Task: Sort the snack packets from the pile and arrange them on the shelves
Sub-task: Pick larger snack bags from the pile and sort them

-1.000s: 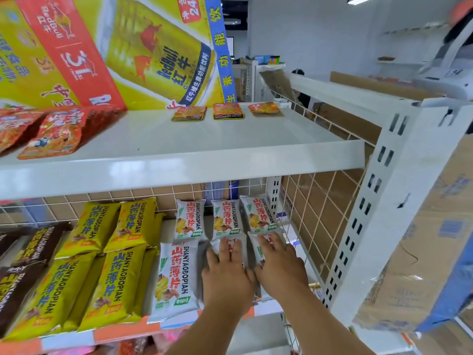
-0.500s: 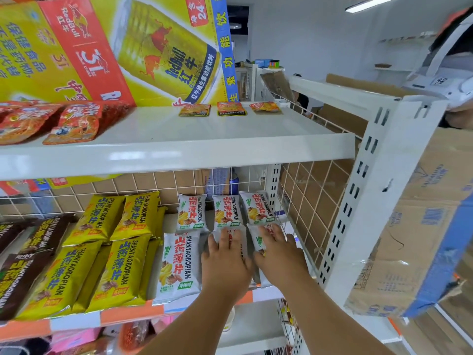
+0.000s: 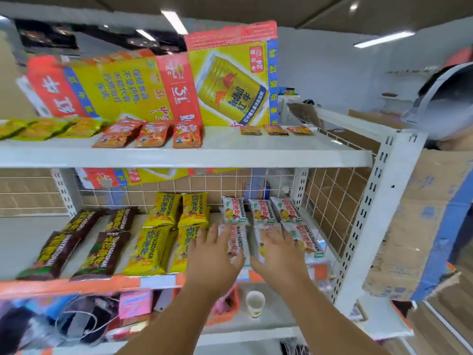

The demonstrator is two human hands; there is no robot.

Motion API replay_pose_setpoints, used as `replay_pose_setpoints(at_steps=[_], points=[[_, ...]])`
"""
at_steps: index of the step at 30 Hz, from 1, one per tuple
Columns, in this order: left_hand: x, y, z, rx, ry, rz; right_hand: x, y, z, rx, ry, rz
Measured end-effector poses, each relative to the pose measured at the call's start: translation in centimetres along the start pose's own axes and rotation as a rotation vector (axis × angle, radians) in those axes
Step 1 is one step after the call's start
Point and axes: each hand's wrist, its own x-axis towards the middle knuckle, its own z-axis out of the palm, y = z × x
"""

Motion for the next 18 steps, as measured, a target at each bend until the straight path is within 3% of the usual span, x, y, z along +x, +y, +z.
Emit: replay_pose_setpoints(at_steps=[7,11,18], points=[[-9.1,-15.0,-9.6,0.029,0.179,-0.006,-3.9,-17.0,-2.3,0.031,0.111,-0.364],[-15.3,-23.1,-15.9,0.067,0.228,-0.101,-6.2,-26.8,-4.7,0.061,0.150,-0.544],[-23.6,-33.5,-29.5,0.264,0.469,-0.270,-8.8,-42.7,-10.6,0.112,0.222,-0.865]])
